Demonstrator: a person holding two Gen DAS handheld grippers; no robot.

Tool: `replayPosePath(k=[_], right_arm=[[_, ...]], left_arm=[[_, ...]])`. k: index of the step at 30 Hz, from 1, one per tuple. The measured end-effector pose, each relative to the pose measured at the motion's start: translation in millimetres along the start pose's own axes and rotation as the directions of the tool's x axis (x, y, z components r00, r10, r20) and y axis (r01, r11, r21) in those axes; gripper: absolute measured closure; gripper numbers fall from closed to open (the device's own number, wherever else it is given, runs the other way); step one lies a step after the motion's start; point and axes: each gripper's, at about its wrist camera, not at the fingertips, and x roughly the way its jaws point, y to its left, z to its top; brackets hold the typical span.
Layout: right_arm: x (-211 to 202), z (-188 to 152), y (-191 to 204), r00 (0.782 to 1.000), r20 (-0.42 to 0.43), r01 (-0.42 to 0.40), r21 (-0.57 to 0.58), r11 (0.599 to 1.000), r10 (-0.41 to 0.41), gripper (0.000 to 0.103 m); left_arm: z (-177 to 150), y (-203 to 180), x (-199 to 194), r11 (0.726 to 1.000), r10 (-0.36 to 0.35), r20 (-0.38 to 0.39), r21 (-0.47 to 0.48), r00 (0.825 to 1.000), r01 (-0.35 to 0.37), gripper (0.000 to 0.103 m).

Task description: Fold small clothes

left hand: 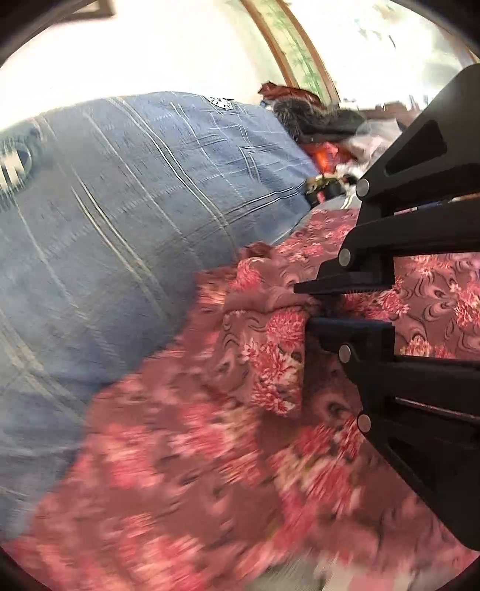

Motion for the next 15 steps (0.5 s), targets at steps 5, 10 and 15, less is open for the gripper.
replayPosePath(k=[5,10,15], right_arm=[[29.3,11.5,-24.3,0.995,-0.010,-0.097,0.165,0.981,0.100,0.058],[28.4,21.5,-22.3,0.992,0.083,-0.114,0.211,0.971,0.099,0.095],[27.7,14.3,-36.0,0.997,0.078,0.012,0.186,0.982,-0.027,0.096]], left_arm=[[0.6,-5.2,-7.3,0.997,0.054,0.039,0.048,0.998,-0.056,0.095],[-3.3,0.0,1.2,0.997,0.070,0.002,0.039,0.998,-0.070,0.094],[-15.4,18.3,16.1,0.964,0.262,-0.103,0.080,0.959,-0.255,0.090]])
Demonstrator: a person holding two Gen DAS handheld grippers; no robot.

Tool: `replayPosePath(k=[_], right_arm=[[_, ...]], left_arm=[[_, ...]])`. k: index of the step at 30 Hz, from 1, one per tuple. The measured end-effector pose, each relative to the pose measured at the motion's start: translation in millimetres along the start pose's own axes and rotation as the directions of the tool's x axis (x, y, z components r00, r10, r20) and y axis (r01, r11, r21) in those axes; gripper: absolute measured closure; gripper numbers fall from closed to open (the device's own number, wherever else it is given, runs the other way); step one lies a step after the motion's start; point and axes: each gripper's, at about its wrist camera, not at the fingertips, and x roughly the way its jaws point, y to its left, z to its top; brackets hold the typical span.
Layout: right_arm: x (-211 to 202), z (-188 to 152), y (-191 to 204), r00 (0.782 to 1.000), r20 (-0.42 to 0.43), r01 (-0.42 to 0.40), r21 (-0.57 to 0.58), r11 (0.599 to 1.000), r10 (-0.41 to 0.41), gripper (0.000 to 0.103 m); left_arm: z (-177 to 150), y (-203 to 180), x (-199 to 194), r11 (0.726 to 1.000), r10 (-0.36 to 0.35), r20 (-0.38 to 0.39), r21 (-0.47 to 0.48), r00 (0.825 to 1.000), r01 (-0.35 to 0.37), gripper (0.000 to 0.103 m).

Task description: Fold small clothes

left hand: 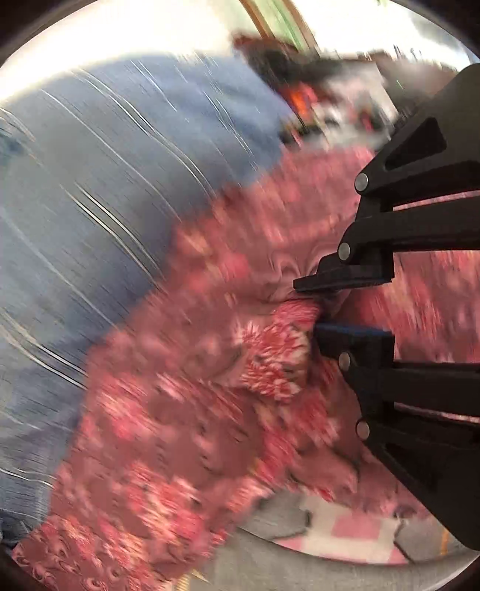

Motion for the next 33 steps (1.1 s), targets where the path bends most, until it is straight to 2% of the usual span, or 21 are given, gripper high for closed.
replayPosePath(k=[1,3,5,6,7,8,9,12,14,15,16,18,19,22,23,24,26,29,30,32,33], right_arm=[[-1.8,-1.0,-1.5,1.000,0.005,-0.015,0.005,1.000,0.015,0.096],[-13.6,0.8,5.8,0.999,0.025,0.022,0.002,1.000,-0.022,0.087],[-35.2,4.5,20.4,0.992,0.126,0.019,-0.031,0.999,-0.014,0.086],[-41.2,9.2,31.4,0.987,0.160,0.003,-0.071,0.997,0.008,0.076],[-41.3,12.6,38.1,0.987,0.160,-0.003,-0.098,0.995,0.019,0.067],[-35.9,17.0,47.1,0.988,0.149,-0.008,-0.126,0.992,0.026,0.052],[-27.6,20.0,53.9,0.990,0.138,-0.005,-0.146,0.989,0.025,0.051],[10.1,26.4,63.7,0.991,0.118,0.093,-0.207,0.974,-0.069,0.051],[46.6,27.9,62.2,0.985,0.073,0.170,-0.231,0.958,-0.157,0.055],[57.0,26.0,58.0,0.981,0.046,0.194,-0.252,0.948,-0.188,0.084],[58.0,24.7,61.0,0.979,0.068,0.203,-0.284,0.937,-0.192,0.098],[53.0,25.7,60.8,0.976,0.120,0.210,-0.296,0.932,-0.182,0.098],[52.4,27.4,54.6,0.966,0.135,0.249,-0.282,0.926,-0.218,0.098],[50.6,33.9,46.4,0.964,0.113,0.263,-0.254,0.931,-0.241,0.099],[41.3,33.6,52.5,0.955,0.142,0.290,-0.243,0.926,-0.262,0.090],[35.3,32.8,57.3,0.954,0.169,0.283,-0.246,0.927,-0.246,0.090],[20.0,23.3,74.6,0.965,0.220,0.203,-0.297,0.933,-0.140,0.089],[28.8,4.3,94.0,0.982,0.163,0.155,-0.389,0.908,-0.097,0.080],[39.2,-4.0,95.2,0.984,0.137,0.162,-0.414,0.896,-0.114,0.080],[70.5,-19.5,90.4,0.970,0.062,0.236,-0.452,0.860,-0.234,0.082],[68.8,-27.2,95.0,0.964,0.127,0.264,-0.475,0.840,-0.232,0.082]], left_arm=[[-2.9,4.1,1.3,1.000,-0.007,-0.005,-0.010,1.000,0.007,0.090],[-3.2,10.6,-10.5,0.996,-0.059,-0.005,-0.066,0.998,0.058,0.090],[0.1,12.9,-27.1,0.990,-0.113,0.047,-0.080,0.993,0.116,0.090],[2.6,12.8,-35.6,0.990,-0.115,0.091,-0.076,0.989,0.122,0.085],[5.2,11.2,-38.5,0.990,-0.116,0.115,-0.062,0.987,0.124,0.072],[6.9,9.2,-38.1,0.992,-0.110,0.125,-0.047,0.986,0.117,0.064],[7.6,8.4,-35.9,0.993,-0.099,0.128,-0.046,0.987,0.106,0.059],[9.0,1.7,-21.9,0.997,-0.063,0.111,-0.026,0.992,0.067,0.059],[8.6,-3.1,-6.3,0.997,0.070,0.082,0.025,0.994,-0.073,0.059],[7.9,-4.2,-0.3,0.992,0.110,0.076,0.050,0.991,-0.114,0.060],[6.4,-6.2,-0.1,0.988,0.128,0.100,0.072,0.987,-0.136,0.061],[7.5,-11.7,-0.6,0.980,0.165,0.099,0.096,0.981,-0.174,0.061],[8.5,-11.7,-0.9,0.980,0.165,0.092,0.095,0.982,-0.174,0.061],[11.7,-4.4,-18.1,0.992,0.111,0.109,0.051,0.988,-0.117,0.061],[13.0,-1.9,-26.1,0.993,0.108,0.132,0.040,0.985,-0.115,0.061],[13.5,-0.1,-33.3,0.992,0.113,0.157,0.031,0.981,-0.119,0.061],[15.5,2.4,-39.2,0.992,0.113,0.190,0.025,0.975,-0.120,0.060],[15.0,5.3,-16.3,0.987,0.156,0.103,0.034,0.982,-0.160,0.060],[13.8,6.5,-7.7,0.983,0.173,0.070,0.043,0.982,-0.176,0.060],[12.0,0.8,-9.1,0.975,0.202,0.098,0.078,0.975,-0.210,0.061],[12.5,-1.3,-9.8,0.972,0.210,0.085,0.087,0.974,-0.217,0.061]])
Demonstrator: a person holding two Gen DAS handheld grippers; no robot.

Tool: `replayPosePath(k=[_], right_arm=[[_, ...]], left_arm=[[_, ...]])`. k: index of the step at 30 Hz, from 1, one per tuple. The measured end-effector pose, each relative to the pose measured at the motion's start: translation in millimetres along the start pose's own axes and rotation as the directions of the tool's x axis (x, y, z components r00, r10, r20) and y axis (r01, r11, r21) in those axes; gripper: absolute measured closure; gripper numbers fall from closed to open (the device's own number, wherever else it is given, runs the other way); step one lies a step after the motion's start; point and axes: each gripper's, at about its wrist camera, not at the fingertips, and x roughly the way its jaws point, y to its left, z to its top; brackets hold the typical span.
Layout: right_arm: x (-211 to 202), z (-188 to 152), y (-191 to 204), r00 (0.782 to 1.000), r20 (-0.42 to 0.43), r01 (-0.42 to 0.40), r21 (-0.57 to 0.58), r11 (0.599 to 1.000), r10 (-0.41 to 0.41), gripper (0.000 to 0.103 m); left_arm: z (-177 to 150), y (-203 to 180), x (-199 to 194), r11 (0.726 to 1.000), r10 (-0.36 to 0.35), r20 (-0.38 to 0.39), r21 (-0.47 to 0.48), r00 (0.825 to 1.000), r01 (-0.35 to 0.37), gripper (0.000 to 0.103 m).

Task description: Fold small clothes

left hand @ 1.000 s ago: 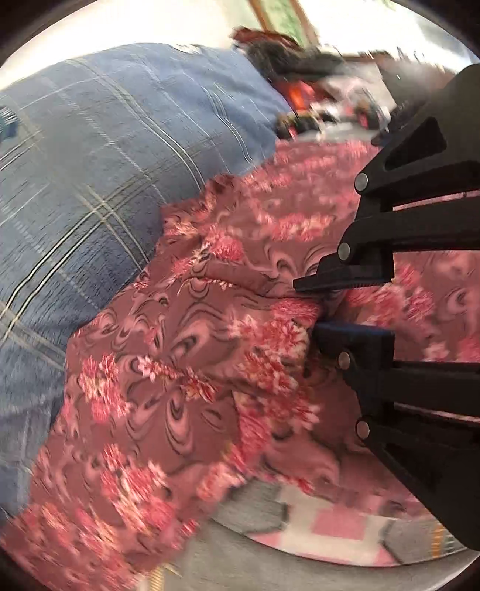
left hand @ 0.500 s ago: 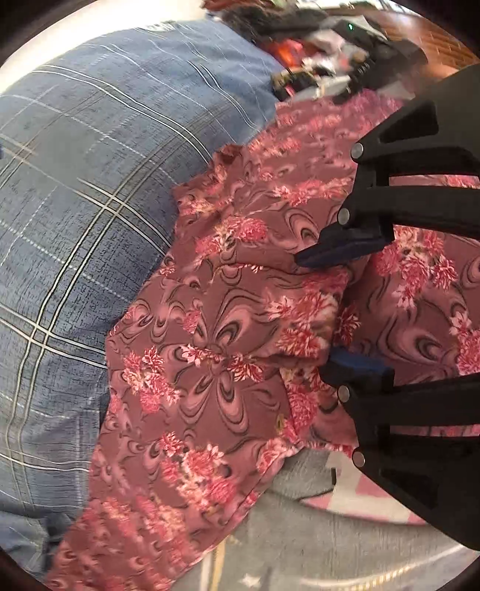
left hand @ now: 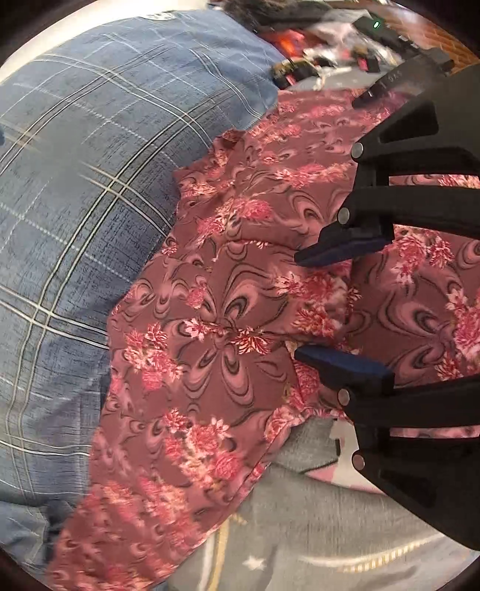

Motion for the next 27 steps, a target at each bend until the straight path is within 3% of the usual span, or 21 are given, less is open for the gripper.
replayPosePath(k=[2,6,8,12,13,16,17,20,23,27], right_arm=[[-6.7,2.9,18.4,1.000,0.003,0.007,-0.024,1.000,-0.007,0.078],[-14.3,9.0,65.5,0.987,0.024,-0.155,-0.059,0.986,0.156,0.078],[-5.2,8.4,101.0,0.971,-0.013,-0.239,-0.078,0.968,0.239,0.078],[28.3,-1.4,174.8,0.921,-0.123,-0.380,-0.072,0.922,0.370,0.078],[36.5,-4.8,190.5,0.909,-0.144,-0.405,-0.074,0.911,0.392,0.078],[59.4,-29.1,232.0,0.842,-0.228,-0.509,-0.038,0.860,0.489,0.078],[69.5,-37.2,241.2,0.831,-0.257,-0.519,-0.040,0.854,0.493,0.079],[68.1,-51.8,249.2,0.857,-0.178,-0.507,-0.123,0.853,0.484,0.078],[70.6,-51.7,249.1,0.846,-0.170,-0.524,-0.095,0.847,0.505,0.079],[69.9,-49.5,239.2,0.829,-0.169,-0.548,-0.062,0.834,0.533,0.079]], left_arm=[[-0.8,3.9,-1.4,1.000,-0.025,-0.009,-0.019,1.000,0.025,0.061],[6.3,21.5,-17.9,0.993,-0.067,0.001,-0.102,0.998,0.067,0.061],[14.2,33.2,-35.3,0.991,-0.046,0.041,-0.127,0.998,0.051,0.060],[33.7,86.7,-67.5,0.971,-0.004,0.101,-0.237,0.995,0.028,0.045],[38.5,101.8,-72.2,0.966,0.011,0.104,-0.259,0.995,0.016,0.045],[60.5,163.1,-86.8,0.945,0.122,0.105,-0.317,0.987,-0.083,0.045],[66.2,178.0,-90.1,0.937,0.150,0.103,-0.332,0.983,-0.109,0.045],[87.3,229.3,-104.5,0.905,0.195,0.107,-0.402,0.975,-0.137,0.045],[108.0,269.4,-119.2,0.873,0.201,0.122,-0.473,0.972,-0.121,0.045],[131.6,299.7,-126.6,0.855,0.186,0.148,-0.511,0.971,-0.086,0.044]])
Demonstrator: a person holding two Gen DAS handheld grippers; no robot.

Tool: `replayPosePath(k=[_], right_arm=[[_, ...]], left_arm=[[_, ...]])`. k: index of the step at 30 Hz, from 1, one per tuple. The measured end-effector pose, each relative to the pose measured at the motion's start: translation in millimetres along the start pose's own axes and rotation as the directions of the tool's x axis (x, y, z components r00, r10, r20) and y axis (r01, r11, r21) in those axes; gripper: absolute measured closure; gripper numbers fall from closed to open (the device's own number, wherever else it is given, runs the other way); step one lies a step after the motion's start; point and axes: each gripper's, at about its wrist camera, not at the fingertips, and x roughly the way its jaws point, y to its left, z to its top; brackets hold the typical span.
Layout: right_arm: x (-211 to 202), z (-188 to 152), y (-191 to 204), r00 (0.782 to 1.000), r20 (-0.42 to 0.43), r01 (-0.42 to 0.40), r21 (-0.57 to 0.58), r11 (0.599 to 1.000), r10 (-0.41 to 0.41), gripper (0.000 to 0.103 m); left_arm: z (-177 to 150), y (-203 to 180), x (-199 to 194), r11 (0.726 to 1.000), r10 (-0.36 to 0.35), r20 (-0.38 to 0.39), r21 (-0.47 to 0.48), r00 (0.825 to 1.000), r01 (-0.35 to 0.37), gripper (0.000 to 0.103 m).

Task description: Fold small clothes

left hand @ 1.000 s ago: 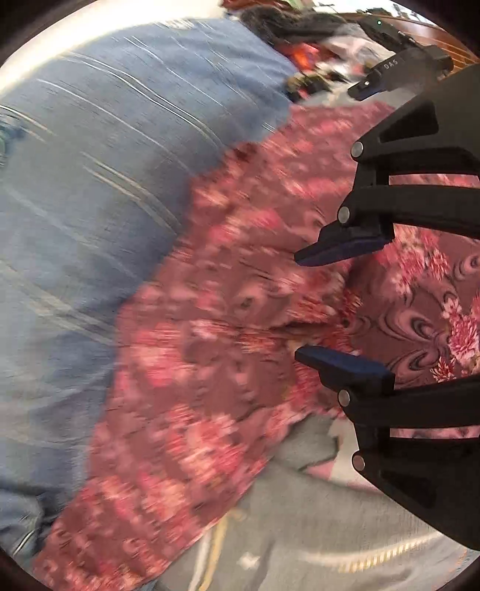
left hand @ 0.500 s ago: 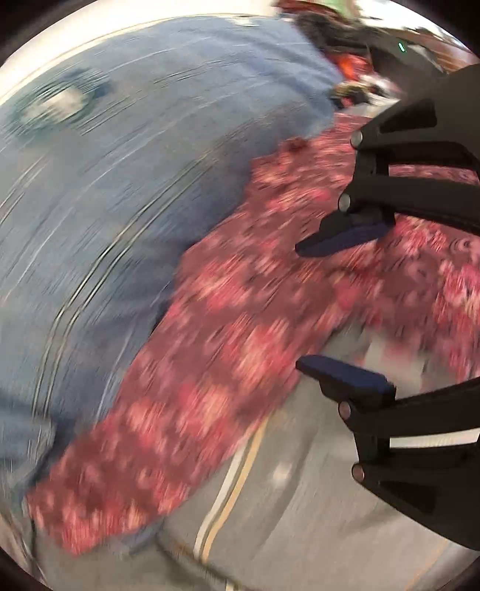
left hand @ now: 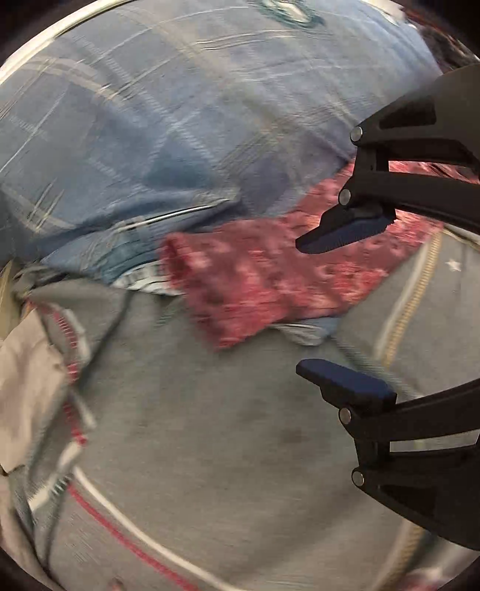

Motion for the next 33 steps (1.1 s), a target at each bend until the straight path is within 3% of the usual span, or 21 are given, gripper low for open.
replayPosePath(k=[2,6,8,9,10,16,21,25,28,33], right_arm=[[-0.2,1.2,-1.1,1.000,0.001,-0.008,0.006,1.000,0.008,0.079],[-2.7,0.7,-4.6,1.000,0.004,-0.025,0.019,0.999,0.025,0.079],[-3.1,0.8,-5.7,0.999,0.005,-0.033,0.026,0.999,0.033,0.079],[-4.0,1.8,-4.9,0.999,0.006,-0.035,0.027,0.999,0.035,0.079],[-5.8,2.0,-6.0,0.999,0.006,-0.037,0.029,0.999,0.037,0.079],[-9.3,1.5,-8.9,0.999,0.007,-0.044,0.037,0.998,0.044,0.079],[-12.0,4.4,-7.4,0.999,-0.011,-0.031,0.035,0.999,0.031,0.079],[-26.5,10.7,2.2,0.999,-0.043,0.025,-0.006,1.000,-0.025,0.079],[-52.8,12.0,0.8,0.997,-0.007,0.074,-0.034,0.997,-0.074,0.067],[-95.9,9.4,-31.4,0.977,0.028,0.213,-0.066,0.975,-0.211,0.065]], left_arm=[[11.6,3.7,7.8,1.000,-0.003,-0.003,-0.019,1.000,0.003,0.040],[20.9,4.3,22.8,0.994,-0.092,-0.013,-0.060,0.996,0.091,0.040],[22.2,1.5,29.5,0.992,-0.106,-0.001,-0.074,0.994,0.105,0.057],[23.0,-0.1,32.4,0.992,-0.104,-0.012,-0.066,0.994,0.103,0.091],[24.7,-1.8,37.2,0.992,-0.110,-0.027,-0.063,0.994,0.108,0.098],[6.3,-11.4,4.4,0.989,-0.148,0.037,-0.025,0.988,0.149,0.098],[-13.0,-34.1,-30.5,0.982,-0.188,0.048,0.039,0.981,0.187,0.098],[-42.4,-66.5,-57.4,0.968,-0.227,0.044,0.116,0.973,0.221,0.098],[-59.7,-84.9,-71.1,0.953,-0.265,0.018,0.159,0.964,0.259,0.098],[-107.2,-141.1,-78.9,0.920,-0.302,-0.037,0.251,0.953,0.301,0.098]])
